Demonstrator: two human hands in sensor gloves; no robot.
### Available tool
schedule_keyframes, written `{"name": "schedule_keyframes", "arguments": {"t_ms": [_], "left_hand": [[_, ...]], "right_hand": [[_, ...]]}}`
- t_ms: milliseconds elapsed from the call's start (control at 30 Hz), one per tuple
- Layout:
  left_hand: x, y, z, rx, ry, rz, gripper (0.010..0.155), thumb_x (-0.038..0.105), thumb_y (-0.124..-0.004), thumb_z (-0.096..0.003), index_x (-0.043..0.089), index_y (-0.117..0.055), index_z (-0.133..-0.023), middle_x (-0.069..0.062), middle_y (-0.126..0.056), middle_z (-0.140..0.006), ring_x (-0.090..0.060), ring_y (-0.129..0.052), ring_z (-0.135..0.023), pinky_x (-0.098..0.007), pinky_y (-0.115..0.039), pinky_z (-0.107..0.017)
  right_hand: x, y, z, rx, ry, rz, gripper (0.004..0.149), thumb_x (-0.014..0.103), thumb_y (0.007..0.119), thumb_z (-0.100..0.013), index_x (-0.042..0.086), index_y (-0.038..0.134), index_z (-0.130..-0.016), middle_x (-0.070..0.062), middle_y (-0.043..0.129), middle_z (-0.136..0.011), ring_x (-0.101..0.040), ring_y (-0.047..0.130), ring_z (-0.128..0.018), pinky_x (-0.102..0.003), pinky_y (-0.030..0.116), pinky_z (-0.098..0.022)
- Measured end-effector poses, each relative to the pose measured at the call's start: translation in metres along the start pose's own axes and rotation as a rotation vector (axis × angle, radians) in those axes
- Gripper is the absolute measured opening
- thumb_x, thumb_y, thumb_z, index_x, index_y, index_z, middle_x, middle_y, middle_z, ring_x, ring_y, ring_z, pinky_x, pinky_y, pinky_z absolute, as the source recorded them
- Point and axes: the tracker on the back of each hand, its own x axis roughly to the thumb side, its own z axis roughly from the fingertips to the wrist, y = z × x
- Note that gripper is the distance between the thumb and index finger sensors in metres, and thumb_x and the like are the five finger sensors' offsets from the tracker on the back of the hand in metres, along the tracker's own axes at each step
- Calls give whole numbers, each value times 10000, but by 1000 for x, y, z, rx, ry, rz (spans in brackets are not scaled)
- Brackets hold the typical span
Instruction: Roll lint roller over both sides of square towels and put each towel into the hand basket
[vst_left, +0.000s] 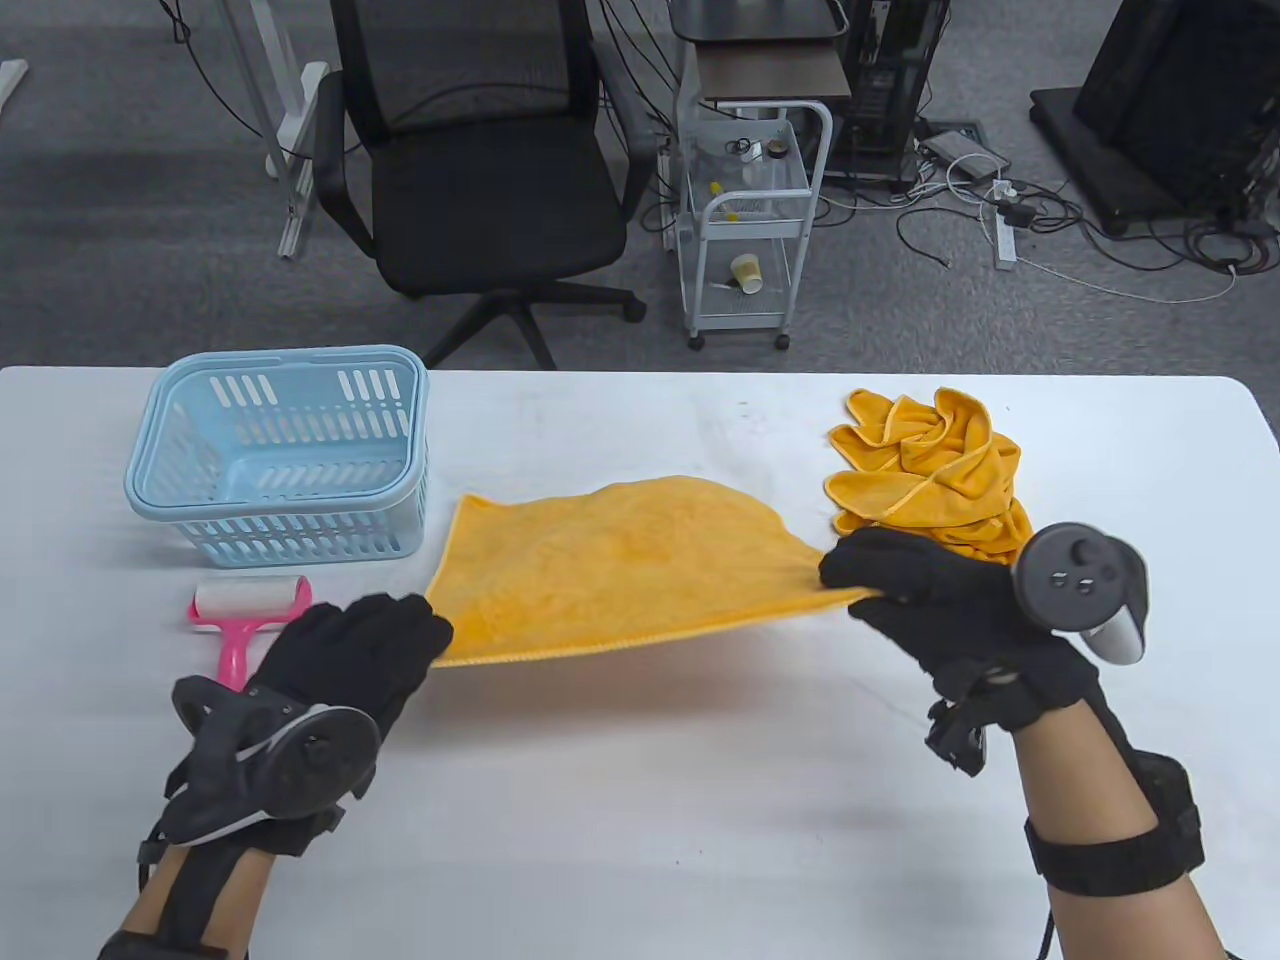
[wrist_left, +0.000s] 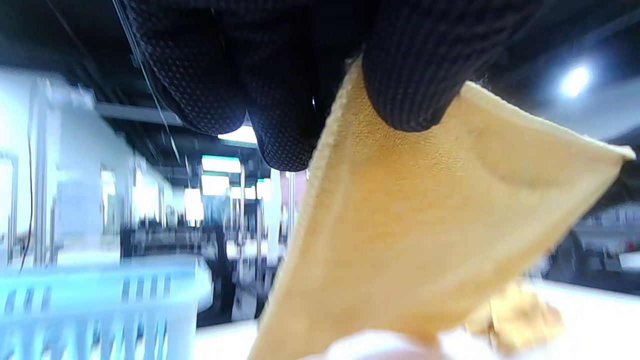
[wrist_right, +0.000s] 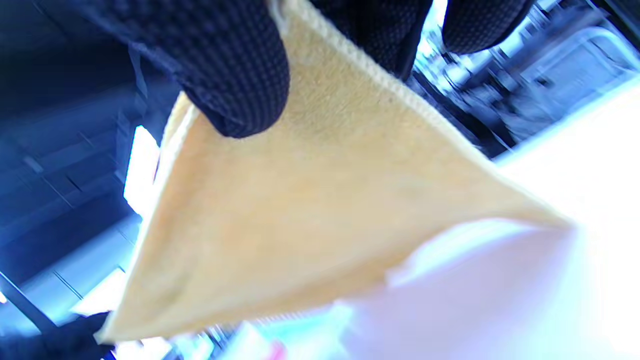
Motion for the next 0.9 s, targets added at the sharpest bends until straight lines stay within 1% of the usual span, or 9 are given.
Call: {"name": "schedule_keyframes", "arguments": {"t_ms": [167, 333, 400, 500, 567, 667, 800, 833, 900], "left_hand": [[15, -103, 1, -401, -42, -65, 392, 377, -806, -508, 409, -797, -898, 48, -850, -1045, -308, -931, -950, -580, -742, -697], [27, -150, 10, -690, -86, -15, 396, 418, -800, -507, 409, -797, -902, 21, -795, -1085, -335, -879, -984, -608, -693, -710], [32, -155, 15, -765, -105, -25, 417, 459, -791, -496, 395, -799, -908, 2, -720, -1125, -356, -823, -1014, -616, -674, -716], [35, -153, 20, -785, -117, -44, 478, 594, -765, -436, 361, -896, -833, -7, -687, -1148, -364, -804, -1040, -641, -644, -728], [32, -152, 22, -811, -97, -11, 520, 628, -734, -430, 354, -891, -844, -10, -644, -1165, -378, -763, -1062, -658, -615, -734], [20, -143, 21, -743, -38, 40, 548, 634, -721, -432, 354, -849, -886, -12, -665, -1160, -374, -772, -1054, -656, -609, -736], [-13, -125, 13, -569, 156, 20, 579, 615, -711, -458, 363, -736, -978, -34, -617, -1183, -379, -730, -1068, -651, -597, -742], [-27, -122, 9, -532, 241, 10, 599, 616, -711, -460, 359, -704, -1001, -47, -586, -1191, -386, -706, -1076, -647, -594, -742], [-47, -119, 6, -471, 375, -11, 653, 620, -713, -464, 339, -624, -1046, -83, -506, -1209, -408, -655, -1087, -643, -587, -743]], "right_hand": [[-39, 80, 2, 294, 136, 124, 431, 277, 862, -546, 224, 820, -972, -147, 743, -1040, -484, 654, -992, -724, 549, -664], [-52, 130, 13, 587, 220, 294, 463, 330, 875, -539, 215, 811, -982, -165, 677, -1089, -483, 574, -1033, -718, 534, -667], [-52, 138, 18, 661, 221, 358, 565, 442, 940, -476, 188, 829, -969, -164, 564, -1136, -487, 472, -1059, -723, 510, -672], [-46, 140, 24, 686, 212, 383, 680, 573, 971, -388, 163, 897, -926, -192, 509, -1159, -543, 432, -1054, -744, 502, -662], [-46, 141, 27, 682, 204, 400, 697, 603, 965, -371, 155, 918, -903, -187, 492, -1160, -537, 429, -1055, -742, 504, -661], [-51, 138, 30, 613, 165, 348, 712, 618, 939, -387, 172, 874, -938, -205, 513, -1154, -538, 428, -1055, -742, 496, -664], [-55, 132, 31, 502, 150, 318, 769, 561, 939, -427, 207, 697, -1065, -222, 441, -1164, -541, 382, -1061, -747, 458, -675], [-55, 131, 31, 429, 137, 340, 803, 553, 947, -416, 206, 662, -1082, -216, 433, -1166, -536, 378, -1063, -748, 454, -677], [-56, 132, 30, 414, 147, 363, 872, 556, 944, -417, 208, 565, -1121, -216, 363, -1174, -536, 329, -1066, -751, 430, -682]]}}
